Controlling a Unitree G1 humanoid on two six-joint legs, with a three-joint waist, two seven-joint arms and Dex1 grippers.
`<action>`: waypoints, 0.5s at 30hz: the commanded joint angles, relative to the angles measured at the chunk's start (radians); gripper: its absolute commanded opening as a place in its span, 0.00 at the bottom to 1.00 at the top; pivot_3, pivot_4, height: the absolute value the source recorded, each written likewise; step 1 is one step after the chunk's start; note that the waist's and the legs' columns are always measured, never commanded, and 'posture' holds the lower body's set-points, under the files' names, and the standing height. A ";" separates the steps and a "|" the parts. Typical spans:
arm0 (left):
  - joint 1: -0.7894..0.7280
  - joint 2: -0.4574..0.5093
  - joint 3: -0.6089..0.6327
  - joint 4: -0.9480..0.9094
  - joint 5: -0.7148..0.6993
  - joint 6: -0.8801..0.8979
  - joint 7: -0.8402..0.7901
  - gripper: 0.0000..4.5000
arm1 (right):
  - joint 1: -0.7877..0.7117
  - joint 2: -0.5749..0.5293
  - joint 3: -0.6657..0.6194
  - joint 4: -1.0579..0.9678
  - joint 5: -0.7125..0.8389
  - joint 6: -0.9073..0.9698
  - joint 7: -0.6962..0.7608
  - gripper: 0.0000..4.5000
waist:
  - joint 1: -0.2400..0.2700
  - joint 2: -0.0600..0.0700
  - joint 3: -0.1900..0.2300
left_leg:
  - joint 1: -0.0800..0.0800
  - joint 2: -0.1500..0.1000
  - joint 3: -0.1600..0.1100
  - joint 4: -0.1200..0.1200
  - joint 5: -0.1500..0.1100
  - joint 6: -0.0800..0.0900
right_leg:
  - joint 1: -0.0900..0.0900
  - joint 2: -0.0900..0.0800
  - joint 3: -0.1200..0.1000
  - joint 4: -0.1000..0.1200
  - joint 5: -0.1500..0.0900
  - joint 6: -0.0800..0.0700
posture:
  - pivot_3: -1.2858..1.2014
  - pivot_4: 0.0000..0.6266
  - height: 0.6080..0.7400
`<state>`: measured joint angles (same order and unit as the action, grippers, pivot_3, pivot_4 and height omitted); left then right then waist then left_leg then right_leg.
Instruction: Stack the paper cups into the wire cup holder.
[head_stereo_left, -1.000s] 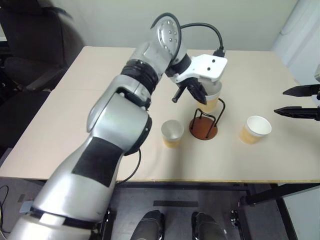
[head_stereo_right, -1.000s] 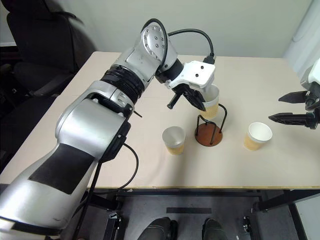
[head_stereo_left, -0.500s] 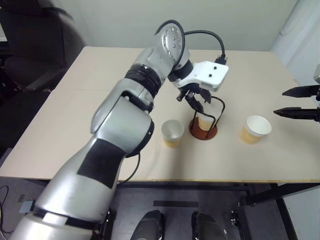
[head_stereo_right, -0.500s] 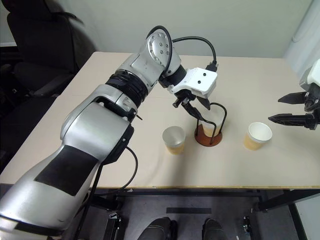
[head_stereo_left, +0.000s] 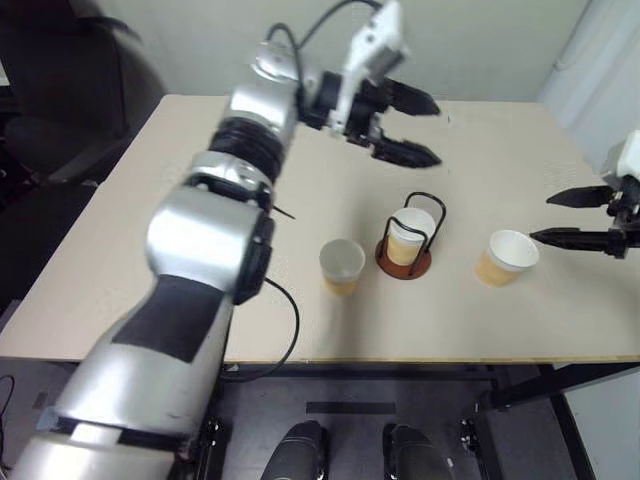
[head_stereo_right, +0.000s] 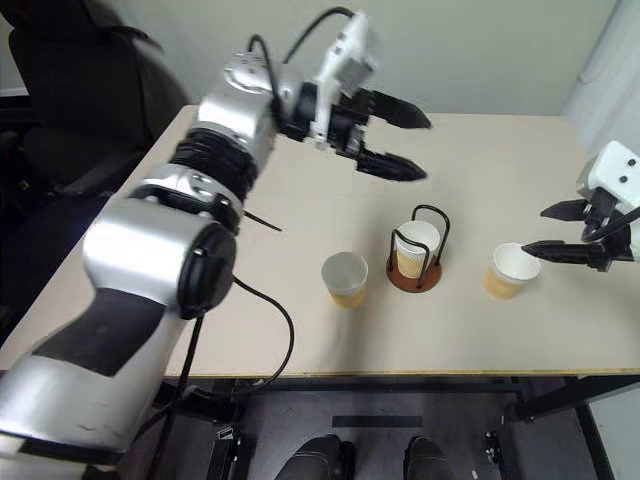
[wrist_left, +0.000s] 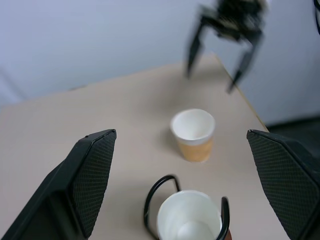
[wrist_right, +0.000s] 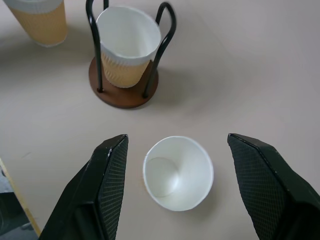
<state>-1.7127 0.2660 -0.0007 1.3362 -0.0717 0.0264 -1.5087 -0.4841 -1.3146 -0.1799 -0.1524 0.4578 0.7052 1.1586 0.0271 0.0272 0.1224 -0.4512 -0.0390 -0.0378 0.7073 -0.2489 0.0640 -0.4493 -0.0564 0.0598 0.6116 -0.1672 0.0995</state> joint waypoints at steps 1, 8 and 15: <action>0.034 0.053 0.040 -0.035 -0.029 0.084 -0.060 0.99 | -0.029 0.018 0.006 -0.013 -0.019 -0.031 -0.019 0.71 | 0.000 0.000 0.000 | 0.000 0.000 0.000 0.000 0.000 0.000 | 0.000 0.000 0.000 0.000 0.000 0.000 | 0.52 0.24 1.00; 0.153 0.132 -0.067 -0.164 -0.128 0.183 -0.106 0.99 | -0.098 0.075 0.114 0.057 -0.092 -0.081 -0.015 0.71 | 0.005 0.001 0.000 | -0.002 -0.001 -0.002 0.005 0.002 0.002 | 0.001 0.000 -0.003 0.000 0.001 -0.001 | 0.52 0.24 1.00; 0.293 0.230 -0.184 -0.383 -0.346 0.277 -0.106 0.99 | -0.111 0.092 0.201 0.129 -0.197 -0.159 0.008 0.71 | 0.000 0.001 0.000 | -0.001 0.000 -0.004 0.007 0.002 0.001 | 0.002 0.000 -0.002 0.001 0.002 -0.001 | 0.52 0.24 1.00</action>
<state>-1.4268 0.4740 -0.1763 1.0268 -0.3583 0.2890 -1.5810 -0.5838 -1.2111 0.0237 -0.0235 0.2863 0.5747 1.1607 0.0274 0.0281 0.1223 -0.4523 -0.0393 -0.0402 0.7141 -0.2469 0.0649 -0.4471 -0.0548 0.0560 0.6123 -0.1652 0.0982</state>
